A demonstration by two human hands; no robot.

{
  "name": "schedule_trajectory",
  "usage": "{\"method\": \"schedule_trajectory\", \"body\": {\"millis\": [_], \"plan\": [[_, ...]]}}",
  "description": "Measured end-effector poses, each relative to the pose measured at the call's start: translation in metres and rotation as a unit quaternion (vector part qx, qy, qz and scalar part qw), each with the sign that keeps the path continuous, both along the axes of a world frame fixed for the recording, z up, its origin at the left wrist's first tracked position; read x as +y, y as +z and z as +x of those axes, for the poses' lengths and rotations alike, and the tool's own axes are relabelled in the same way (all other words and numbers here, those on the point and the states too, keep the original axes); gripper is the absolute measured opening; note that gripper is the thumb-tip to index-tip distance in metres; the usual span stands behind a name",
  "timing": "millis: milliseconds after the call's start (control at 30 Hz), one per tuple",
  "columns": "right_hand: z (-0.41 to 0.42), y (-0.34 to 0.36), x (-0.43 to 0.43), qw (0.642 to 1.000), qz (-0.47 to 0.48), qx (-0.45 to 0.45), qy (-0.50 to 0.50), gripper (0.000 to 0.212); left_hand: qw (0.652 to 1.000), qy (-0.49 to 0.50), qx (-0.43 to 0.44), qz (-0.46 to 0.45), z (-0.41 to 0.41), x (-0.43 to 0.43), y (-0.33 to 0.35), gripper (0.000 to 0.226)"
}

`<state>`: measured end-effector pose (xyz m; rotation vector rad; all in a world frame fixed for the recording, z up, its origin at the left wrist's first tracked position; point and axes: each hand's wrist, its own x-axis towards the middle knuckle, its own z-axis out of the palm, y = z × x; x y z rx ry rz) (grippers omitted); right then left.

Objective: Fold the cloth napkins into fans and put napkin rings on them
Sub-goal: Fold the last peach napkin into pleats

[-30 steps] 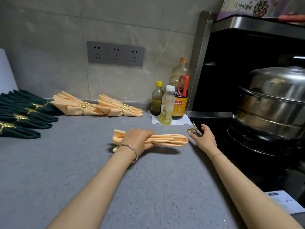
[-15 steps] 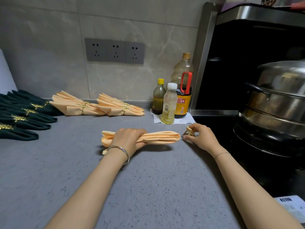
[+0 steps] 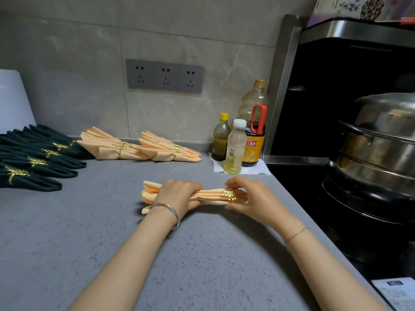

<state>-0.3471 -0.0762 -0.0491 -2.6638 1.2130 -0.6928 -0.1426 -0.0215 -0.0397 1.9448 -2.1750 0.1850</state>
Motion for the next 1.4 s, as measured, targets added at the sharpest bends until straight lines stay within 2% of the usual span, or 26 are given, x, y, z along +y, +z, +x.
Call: {"method": "schedule_trajectory", "body": {"millis": [100, 233, 333, 500, 700, 967, 1067, 1233, 1333, 1400], "plan": [[0.015, -0.007, 0.007, 0.998, -0.047, 0.009, 0.041, 0.053, 0.999, -0.017, -0.029, -0.005, -0.011, 0.000, 0.000, 0.030], [0.013, -0.005, 0.005, 0.999, -0.029, 0.023, 0.024, 0.061, 1.000, -0.002, -0.024, -0.005, -0.005, 0.001, 0.002, 0.029], [0.005, -0.004, -0.001, 0.996, -0.063, 0.059, -0.005, 0.043, 1.000, 0.004, -0.006, -0.008, 0.000, 0.002, 0.000, 0.034], [0.009, -0.004, 0.001, 0.996, -0.084, 0.028, -0.008, 0.027, 0.999, -0.038, -0.006, -0.021, -0.012, 0.004, -0.008, 0.068], [0.014, -0.007, 0.001, 0.997, -0.070, 0.020, -0.011, 0.024, 0.996, -0.056, 0.034, -0.061, -0.014, -0.003, -0.011, 0.034], [0.006, -0.011, -0.016, 0.998, 0.006, -0.025, -0.058, 0.011, 0.998, 0.001, -0.025, -0.052, -0.012, -0.010, -0.011, 0.036], [0.005, -0.015, -0.015, 0.998, 0.025, -0.016, -0.048, 0.015, 0.997, -0.015, -0.066, -0.028, -0.010, -0.010, -0.009, 0.041], [0.017, -0.020, -0.008, 0.998, 0.047, 0.046, -0.017, 0.035, 0.994, -0.015, -0.111, -0.001, 0.029, 0.002, 0.004, 0.067], [0.041, -0.022, -0.001, 0.997, 0.032, 0.062, 0.016, 0.055, 0.993, -0.005, -0.112, -0.024, 0.069, 0.015, 0.015, 0.064], [0.059, -0.023, 0.003, 0.997, 0.012, 0.065, 0.036, 0.061, 0.995, 0.007, -0.096, -0.038, 0.093, 0.023, 0.018, 0.062]]}}
